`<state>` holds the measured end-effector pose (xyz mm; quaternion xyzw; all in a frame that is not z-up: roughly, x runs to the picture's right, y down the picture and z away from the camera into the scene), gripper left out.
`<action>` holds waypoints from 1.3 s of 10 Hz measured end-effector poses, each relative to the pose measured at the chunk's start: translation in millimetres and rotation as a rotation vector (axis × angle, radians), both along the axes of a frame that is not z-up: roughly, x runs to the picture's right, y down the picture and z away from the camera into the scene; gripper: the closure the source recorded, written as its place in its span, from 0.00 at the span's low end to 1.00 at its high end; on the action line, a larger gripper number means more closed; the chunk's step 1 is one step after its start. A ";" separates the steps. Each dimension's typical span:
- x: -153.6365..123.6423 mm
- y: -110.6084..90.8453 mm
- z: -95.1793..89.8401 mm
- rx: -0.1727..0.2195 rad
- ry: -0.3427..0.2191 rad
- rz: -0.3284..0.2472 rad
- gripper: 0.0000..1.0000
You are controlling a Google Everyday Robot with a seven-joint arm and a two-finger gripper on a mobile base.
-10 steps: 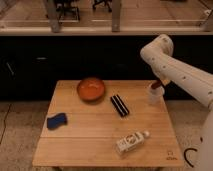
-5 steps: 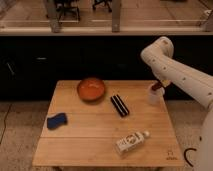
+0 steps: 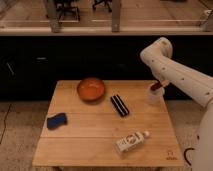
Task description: Place the pepper in the ceramic cup
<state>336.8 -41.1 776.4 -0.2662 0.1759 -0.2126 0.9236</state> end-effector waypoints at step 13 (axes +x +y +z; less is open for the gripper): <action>-1.1 8.5 23.8 -0.038 0.009 -0.017 0.96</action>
